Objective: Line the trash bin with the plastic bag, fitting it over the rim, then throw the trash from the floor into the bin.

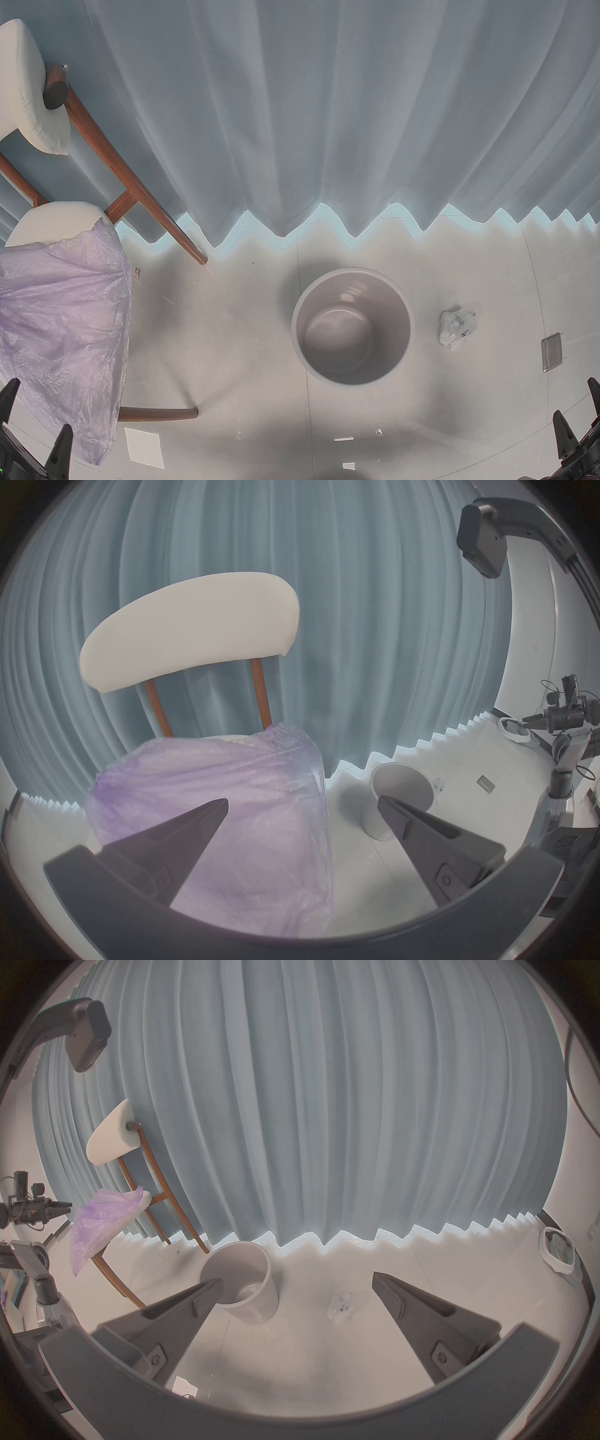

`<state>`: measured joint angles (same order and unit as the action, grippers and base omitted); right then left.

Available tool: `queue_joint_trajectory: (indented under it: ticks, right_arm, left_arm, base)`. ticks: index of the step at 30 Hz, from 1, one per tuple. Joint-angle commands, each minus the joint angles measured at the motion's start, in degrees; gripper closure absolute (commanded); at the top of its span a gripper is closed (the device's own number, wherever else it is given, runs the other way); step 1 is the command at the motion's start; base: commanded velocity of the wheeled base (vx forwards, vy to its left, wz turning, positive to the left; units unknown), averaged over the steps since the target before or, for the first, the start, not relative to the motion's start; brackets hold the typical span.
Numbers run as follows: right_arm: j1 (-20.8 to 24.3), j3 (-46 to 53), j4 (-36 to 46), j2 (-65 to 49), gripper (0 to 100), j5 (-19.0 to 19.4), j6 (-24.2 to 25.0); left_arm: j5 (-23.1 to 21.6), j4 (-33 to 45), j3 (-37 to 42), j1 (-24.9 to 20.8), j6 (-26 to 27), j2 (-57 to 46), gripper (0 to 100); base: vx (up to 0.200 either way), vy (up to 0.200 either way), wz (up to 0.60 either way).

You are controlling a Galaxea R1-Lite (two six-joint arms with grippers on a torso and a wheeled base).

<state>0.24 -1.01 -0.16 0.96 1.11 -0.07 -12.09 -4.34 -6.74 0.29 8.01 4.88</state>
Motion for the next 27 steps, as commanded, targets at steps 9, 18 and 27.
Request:
queue_joint_trajectory:
  ticks: [9,18,27]
  right_arm:
    - [0.02,1.01,-0.11,-0.96,0,0.03,-0.01]
    - [0.02,1.01,-0.11,-0.96,0,0.03,-0.01]
    - [0.02,1.01,-0.11,-0.96,0,0.03,-0.01]
  left_arm:
    - [-1.18,1.44,-20.42,-8.55,4.47,27.2,0]
    - [-0.91,1.7,-22.35,-28.24,16.69,34.85,0]
    - [-0.56,1.88,-22.7,-34.31,23.54,39.51,0]
  base:
    - [0.0,0.0,0.0]
    - [0.0,0.0,0.0]
    - [0.0,0.0,0.0]
